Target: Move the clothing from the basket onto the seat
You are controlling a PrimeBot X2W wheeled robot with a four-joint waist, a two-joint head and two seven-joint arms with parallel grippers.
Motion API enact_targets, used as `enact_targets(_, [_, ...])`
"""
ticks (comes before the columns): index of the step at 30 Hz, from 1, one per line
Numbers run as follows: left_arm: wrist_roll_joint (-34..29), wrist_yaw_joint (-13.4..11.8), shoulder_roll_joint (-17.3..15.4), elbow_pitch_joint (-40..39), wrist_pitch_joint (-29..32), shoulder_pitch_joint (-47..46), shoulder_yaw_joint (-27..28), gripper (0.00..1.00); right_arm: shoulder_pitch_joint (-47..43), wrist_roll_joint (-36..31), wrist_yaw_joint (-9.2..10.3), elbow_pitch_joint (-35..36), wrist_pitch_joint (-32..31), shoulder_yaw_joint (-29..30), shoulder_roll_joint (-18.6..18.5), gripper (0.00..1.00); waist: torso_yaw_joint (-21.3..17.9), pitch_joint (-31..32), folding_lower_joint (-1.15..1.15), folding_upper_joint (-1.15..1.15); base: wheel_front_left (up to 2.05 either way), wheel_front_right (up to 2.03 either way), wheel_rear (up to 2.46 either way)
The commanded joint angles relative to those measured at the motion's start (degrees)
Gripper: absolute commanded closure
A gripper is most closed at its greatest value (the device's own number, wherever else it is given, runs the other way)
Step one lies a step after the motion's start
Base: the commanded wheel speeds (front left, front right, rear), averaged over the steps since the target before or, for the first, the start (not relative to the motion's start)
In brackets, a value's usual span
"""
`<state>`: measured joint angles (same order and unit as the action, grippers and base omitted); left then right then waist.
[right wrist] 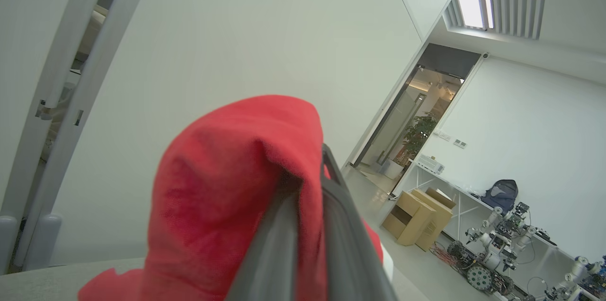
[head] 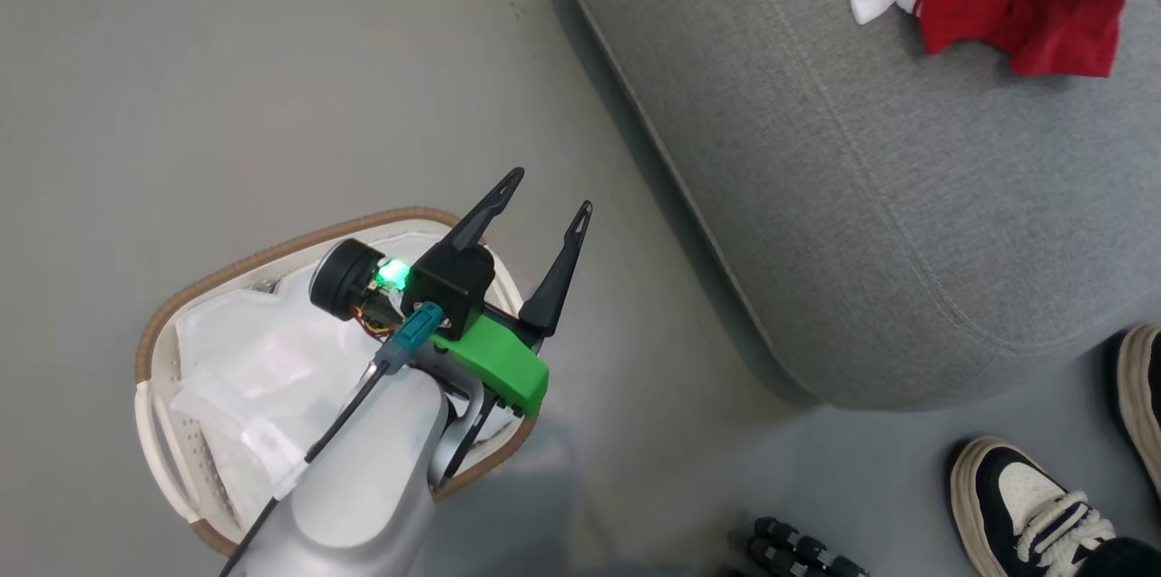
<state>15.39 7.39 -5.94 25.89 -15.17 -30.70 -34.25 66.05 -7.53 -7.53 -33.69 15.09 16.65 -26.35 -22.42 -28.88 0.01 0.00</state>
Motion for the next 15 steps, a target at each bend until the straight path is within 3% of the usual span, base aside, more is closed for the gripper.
enact_targets(1, [-0.53, 0.15, -0.23, -0.73, 0.04, -1.38, -0.1, 0.0, 0.13, -1.25, 0.08, -0.95, 0.1, 1.17, 0.28, 1.0, 3.85, -3.67, -0.01, 0.0, 0.0, 0.0, 0.0])
enact_targets(11, [-0.21, 0.15, -0.5, -2.41, 0.04, -2.88, -0.4, 0.0, -6.62, -3.33, 0.07, -10.29, 0.07, 5.94, 5.92, 1.0, 6.9, -6.41, -0.01, 0.0, 0.0, 0.0, 0.0])
enact_targets(12, [-0.19, 0.15, -0.68, -2.23, 0.04, -2.81, -0.14, 0.0, -7.28, -3.75, 0.08, -11.0, 0.06, 5.79, 6.58, 0.94, 6.86, -6.51, -0.01, 0.0, 0.0, 0.0, 0.0])
enact_targets(13, [-0.25, 0.15, -0.78, -2.12, 0.04, -2.78, 0.0, 0.0, -7.82, -4.04, 0.08, -11.73, 0.06, 5.66, 7.09, 0.65, 6.8, -6.57, -0.01, 0.0, 0.0, 0.0, 0.0])
enact_targets(14, [-0.27, 0.15, -0.83, -1.95, 0.04, -2.69, 0.1, 0.0, -8.26, -3.8, 0.08, -12.22, 0.06, 5.94, 7.68, 0.19, 6.72, -6.58, -0.01, 0.0, 0.0, 0.0, 0.0])
enact_targets(15, [-0.28, 0.15, -0.85, -1.84, 0.04, -2.63, 0.11, 0.0, -8.46, -3.85, 0.08, -12.28, 0.06, 5.98, 7.9, 0.0, 6.66, -6.51, -0.01, 0.0, 0.0, 0.0, 0.0])
